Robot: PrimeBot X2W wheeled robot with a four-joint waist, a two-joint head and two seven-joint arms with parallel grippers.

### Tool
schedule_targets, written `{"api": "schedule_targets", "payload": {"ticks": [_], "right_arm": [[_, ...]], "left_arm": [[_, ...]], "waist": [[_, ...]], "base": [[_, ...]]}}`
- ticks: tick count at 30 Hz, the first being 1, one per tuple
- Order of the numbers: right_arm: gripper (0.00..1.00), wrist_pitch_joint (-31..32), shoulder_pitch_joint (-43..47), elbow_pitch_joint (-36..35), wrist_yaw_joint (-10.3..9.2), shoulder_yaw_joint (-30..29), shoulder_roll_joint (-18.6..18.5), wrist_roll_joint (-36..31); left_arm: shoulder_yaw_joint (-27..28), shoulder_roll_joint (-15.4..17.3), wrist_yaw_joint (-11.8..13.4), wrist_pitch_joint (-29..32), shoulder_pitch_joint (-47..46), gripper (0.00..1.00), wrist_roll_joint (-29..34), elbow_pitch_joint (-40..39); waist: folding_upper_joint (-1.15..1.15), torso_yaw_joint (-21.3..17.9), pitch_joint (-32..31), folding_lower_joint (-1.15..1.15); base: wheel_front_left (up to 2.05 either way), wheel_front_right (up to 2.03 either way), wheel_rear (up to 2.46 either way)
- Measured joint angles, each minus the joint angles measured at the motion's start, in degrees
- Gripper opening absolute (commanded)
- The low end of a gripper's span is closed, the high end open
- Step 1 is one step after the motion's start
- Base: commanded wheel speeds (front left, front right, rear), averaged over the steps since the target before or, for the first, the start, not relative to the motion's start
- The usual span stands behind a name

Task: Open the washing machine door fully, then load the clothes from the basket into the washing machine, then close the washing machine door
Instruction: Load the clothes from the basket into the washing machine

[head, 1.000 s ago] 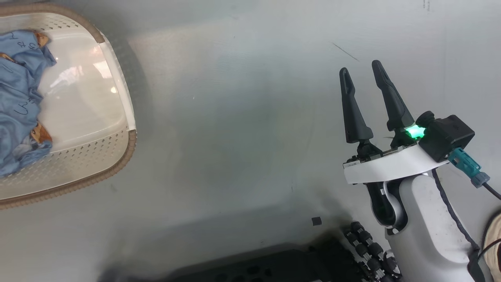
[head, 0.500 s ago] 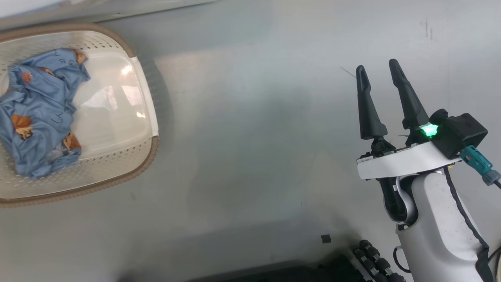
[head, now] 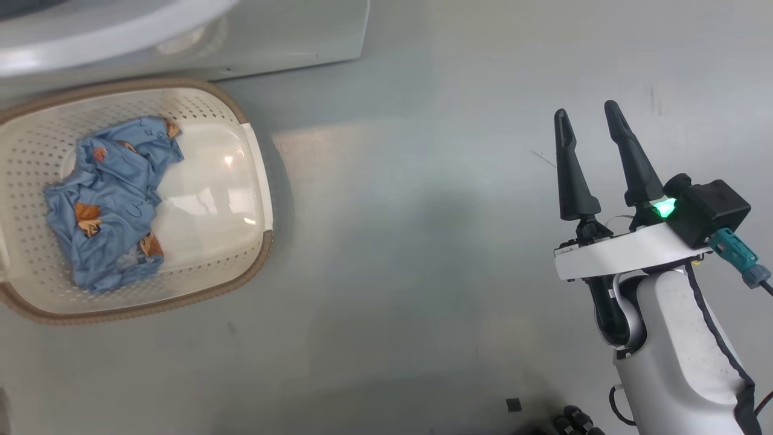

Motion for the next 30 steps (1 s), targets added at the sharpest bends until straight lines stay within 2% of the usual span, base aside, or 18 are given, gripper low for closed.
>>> {"api": "schedule_targets", "payload": {"ticks": [3,15,21,24,30], "right_arm": [[1.0,0.0,0.19,0.16,0.0,-0.71,-0.02,-0.1],[1.0,0.0,2.73,1.45,0.0,-1.69,-0.02,-0.93],[1.0,0.0,4.81,2.09,0.0,-1.67,-0.01,-1.09],[1.0,0.0,5.92,2.21,0.0,-1.77,0.01,-1.11],[1.0,0.0,7.5,2.24,0.0,-2.66,0.11,-2.02]], "left_arm": [[1.88,-0.8,0.0,-0.01,3.8,1.0,0.7,-2.96],[6.26,-7.53,0.01,0.0,20.57,1.0,3.65,-10.51],[7.21,-9.69,0.01,0.0,27.76,1.0,5.65,-13.99],[7.87,-11.82,0.01,0.0,33.46,1.0,7.1,-16.34],[7.89,-14.11,0.01,0.0,38.83,1.0,8.82,-18.68]], "waist": [[0.0,0.13,-1.83,0.0],[0.0,1.03,-9.98,0.0],[0.0,1.46,-13.72,0.0],[0.0,1.67,-16.76,0.0],[0.0,1.85,-20.43,0.0]], "base": [[0.0,0.0,0.0],[0.0,0.0,0.0],[0.0,0.0,0.0],[0.0,0.0,0.0],[0.0,0.0,0.0]]}}
